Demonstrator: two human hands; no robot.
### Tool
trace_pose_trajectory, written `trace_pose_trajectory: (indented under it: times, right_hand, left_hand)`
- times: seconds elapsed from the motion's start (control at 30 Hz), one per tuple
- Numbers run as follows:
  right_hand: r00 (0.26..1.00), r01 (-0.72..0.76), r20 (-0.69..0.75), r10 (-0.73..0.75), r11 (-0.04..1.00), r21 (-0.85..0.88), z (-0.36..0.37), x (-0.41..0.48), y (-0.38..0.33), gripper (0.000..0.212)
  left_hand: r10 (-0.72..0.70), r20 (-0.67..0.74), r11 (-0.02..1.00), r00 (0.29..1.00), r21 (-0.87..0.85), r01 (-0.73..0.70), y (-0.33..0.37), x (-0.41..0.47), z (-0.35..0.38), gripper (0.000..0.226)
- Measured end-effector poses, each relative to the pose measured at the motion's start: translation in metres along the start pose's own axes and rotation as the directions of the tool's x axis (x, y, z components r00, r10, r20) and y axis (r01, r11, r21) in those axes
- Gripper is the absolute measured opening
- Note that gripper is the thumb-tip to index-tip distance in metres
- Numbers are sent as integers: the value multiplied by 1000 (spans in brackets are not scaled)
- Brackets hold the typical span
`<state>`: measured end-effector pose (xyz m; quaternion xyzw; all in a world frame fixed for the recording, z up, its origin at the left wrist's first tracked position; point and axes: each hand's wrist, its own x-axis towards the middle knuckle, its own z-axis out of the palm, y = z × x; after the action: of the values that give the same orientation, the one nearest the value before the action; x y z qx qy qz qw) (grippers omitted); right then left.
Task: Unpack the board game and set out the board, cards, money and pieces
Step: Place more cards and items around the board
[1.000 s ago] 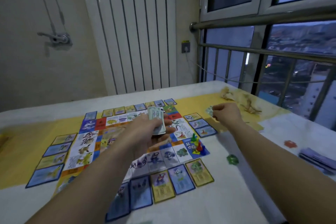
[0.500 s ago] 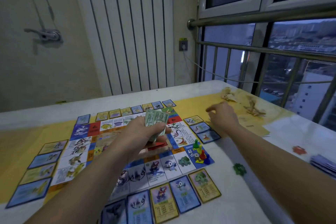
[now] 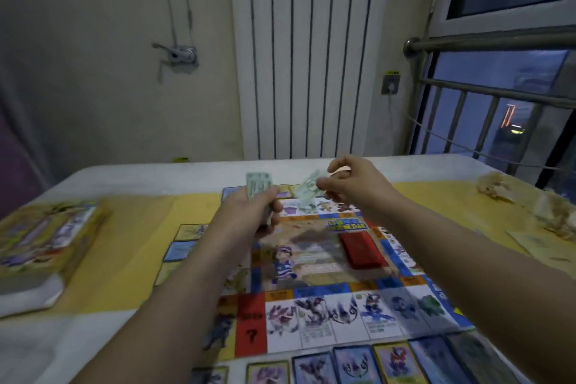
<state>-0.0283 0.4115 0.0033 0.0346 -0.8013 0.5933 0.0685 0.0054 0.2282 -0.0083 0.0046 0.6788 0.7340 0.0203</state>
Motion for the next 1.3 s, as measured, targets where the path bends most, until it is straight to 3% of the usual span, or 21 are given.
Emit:
trace_pose_trajectory:
  times: [0.1,0.17,0.3,0.5,0.57,0.7,0.77,0.87,0.93,1.0,1.07,1.13,1.3]
  right_hand:
    - [993,-46,-103,52,997,60,20,43,21,19]
    - [982,-79,-174,79,997,10,31,74,38,19]
    - [948,-112,-313,51,977,-180,40,142,69,2]
    - [938,-191,-345,12,851,-489,39,202,96,17]
    - [956,-227,-289,49,748,-624,40,210,106,20]
    - [979,-199,-163,120,421,-885,41,205,110,34]
    - [977,-187,-136,163,354,-916,38,196,101,37]
    - [991,-128,-95,98,440,-889,35,180,75,36]
    - [1000,25,31,0,606,-795,39,160,48,37]
    - [977,158,212,-37,792,-590,50,128,14,38]
    - [924,166,383,-18,919,-358,65,90,-20,40]
    - [883,176,468,-28,945,-275,81,57,-45,43]
    - [871,250,469,-145,953,-170,123,3,-69,20]
  left_hand:
    - [-95,-64,938,993,-339,68,6,25,-24,17]
    - [-113,-73,886,991,-458,67,6,40,-35,19]
    - [-107,-96,860,990,-508,44,2,60,-53,18]
    - [-53,-113,900,992,-435,-1,-4,70,-69,13]
    - [-22,-114,932,993,-362,-20,-5,70,-69,13]
    - [9,-121,956,993,-290,-44,-7,71,-69,13]
    - [16,-116,964,993,-263,-46,-8,70,-69,12]
    - [26,-113,979,993,-200,-48,-7,66,-68,12]
    - [35,-114,988,993,-146,-52,-5,61,-65,11]
    - [56,-115,995,992,-76,-65,-4,52,-63,12]
    - [79,-124,996,989,-31,-84,-2,41,-63,12]
    - [85,-151,996,985,-18,-89,1,25,-67,9]
    - [94,-204,996,974,10,-94,6,-21,-93,9]
